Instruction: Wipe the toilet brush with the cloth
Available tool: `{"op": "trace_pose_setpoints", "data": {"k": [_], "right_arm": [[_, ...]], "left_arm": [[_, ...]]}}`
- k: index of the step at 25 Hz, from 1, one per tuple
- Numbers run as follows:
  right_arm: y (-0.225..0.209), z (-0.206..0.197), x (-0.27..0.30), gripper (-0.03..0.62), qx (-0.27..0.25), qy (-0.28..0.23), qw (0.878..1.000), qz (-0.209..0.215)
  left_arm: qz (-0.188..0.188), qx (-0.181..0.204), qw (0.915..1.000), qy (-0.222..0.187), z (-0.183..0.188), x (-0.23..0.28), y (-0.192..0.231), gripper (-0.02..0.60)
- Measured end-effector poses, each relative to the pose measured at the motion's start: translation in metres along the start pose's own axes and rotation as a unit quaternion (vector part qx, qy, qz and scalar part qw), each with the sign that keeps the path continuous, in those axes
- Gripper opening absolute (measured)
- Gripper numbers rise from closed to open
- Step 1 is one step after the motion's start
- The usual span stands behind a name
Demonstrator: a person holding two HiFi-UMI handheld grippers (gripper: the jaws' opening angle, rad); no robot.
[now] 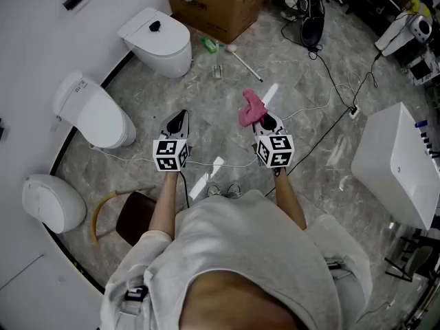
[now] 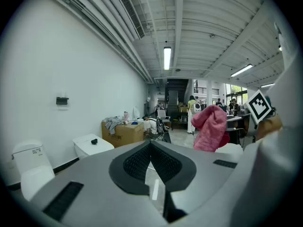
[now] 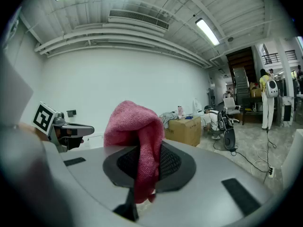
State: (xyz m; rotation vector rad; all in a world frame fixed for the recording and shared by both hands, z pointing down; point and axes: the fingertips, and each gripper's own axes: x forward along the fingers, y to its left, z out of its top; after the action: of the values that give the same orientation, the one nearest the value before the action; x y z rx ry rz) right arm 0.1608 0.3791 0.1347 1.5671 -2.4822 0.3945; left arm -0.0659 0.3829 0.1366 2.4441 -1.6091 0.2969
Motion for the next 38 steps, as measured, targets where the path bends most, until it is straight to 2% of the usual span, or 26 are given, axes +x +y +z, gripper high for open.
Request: {"op": "trace_pose_setpoints", "data": {"k": [20, 27, 38], "right_arm": [[-0.020, 0.012, 0.006, 0.064, 0.002, -0.012, 1.000, 0.001], [-0.036, 0.013, 0.011, 0.064, 0.001, -0.011, 1.000, 0.015], [-0.054, 0.007, 0.031, 0.064, -0.002, 0.006, 1.000, 0.028]], "left_arm": [[0.020, -0.001, 0.9998, -0.001, 0.011, 0.020, 0.001, 0.018], [0.025, 0.001, 0.9997, 0.002, 0.014, 0.036, -0.011, 0.018], [0.041, -0.004, 0.9991, 0.004, 0.016, 0.055, -0.003, 0.018]]}}
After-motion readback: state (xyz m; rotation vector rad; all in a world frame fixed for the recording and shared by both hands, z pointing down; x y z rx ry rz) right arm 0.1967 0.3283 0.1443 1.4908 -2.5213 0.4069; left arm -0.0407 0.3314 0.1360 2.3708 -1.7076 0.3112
